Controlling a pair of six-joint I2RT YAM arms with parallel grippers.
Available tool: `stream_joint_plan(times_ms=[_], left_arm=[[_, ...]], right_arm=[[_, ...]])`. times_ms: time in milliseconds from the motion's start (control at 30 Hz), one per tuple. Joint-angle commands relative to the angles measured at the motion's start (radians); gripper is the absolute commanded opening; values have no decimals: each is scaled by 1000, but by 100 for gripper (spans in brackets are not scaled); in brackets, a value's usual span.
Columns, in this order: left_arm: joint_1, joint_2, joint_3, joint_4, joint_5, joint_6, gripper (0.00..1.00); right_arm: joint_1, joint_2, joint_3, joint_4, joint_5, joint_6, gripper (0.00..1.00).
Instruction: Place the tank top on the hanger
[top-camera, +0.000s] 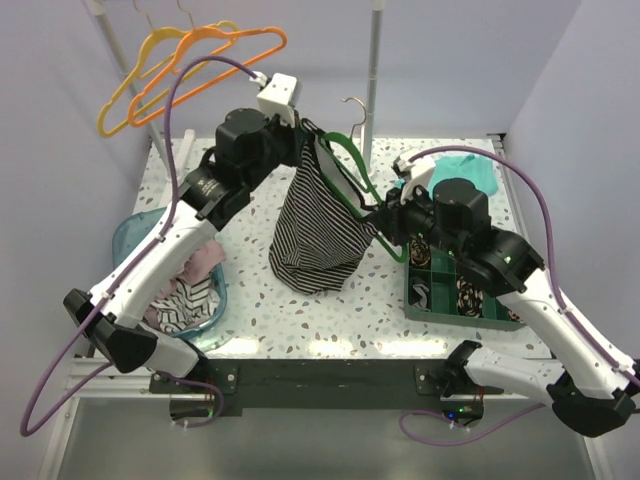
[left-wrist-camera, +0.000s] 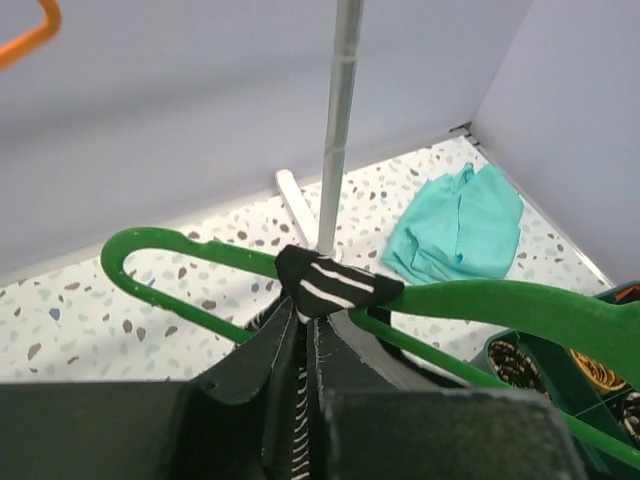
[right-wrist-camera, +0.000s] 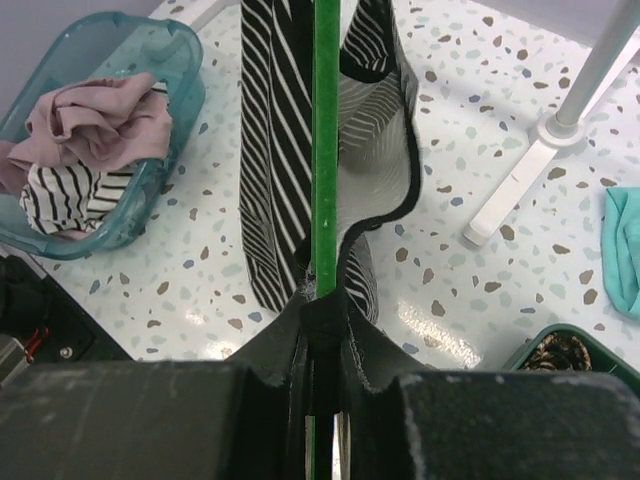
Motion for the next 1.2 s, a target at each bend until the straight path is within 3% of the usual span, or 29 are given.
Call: stream_joint_plan(times_ms=[0,233,333,700,1167], left_arm=[[4,43,127,-15,-24,38,16],[4,35,182,-10,-40,42,60],[4,3,197,-4,-49,41,67],[4,-242,118,56,-113,-41,71],[4,-396,29,14,-127,-47,73]], right_arm=[[-1,5,135,33,26,8,0],[-2,90,316,-59,125,15,0],[-2,127,371,-88,162,12,0],[-4,398,698,-168,291,-8,0],[-56,705,1027,-160,372,-58,0]])
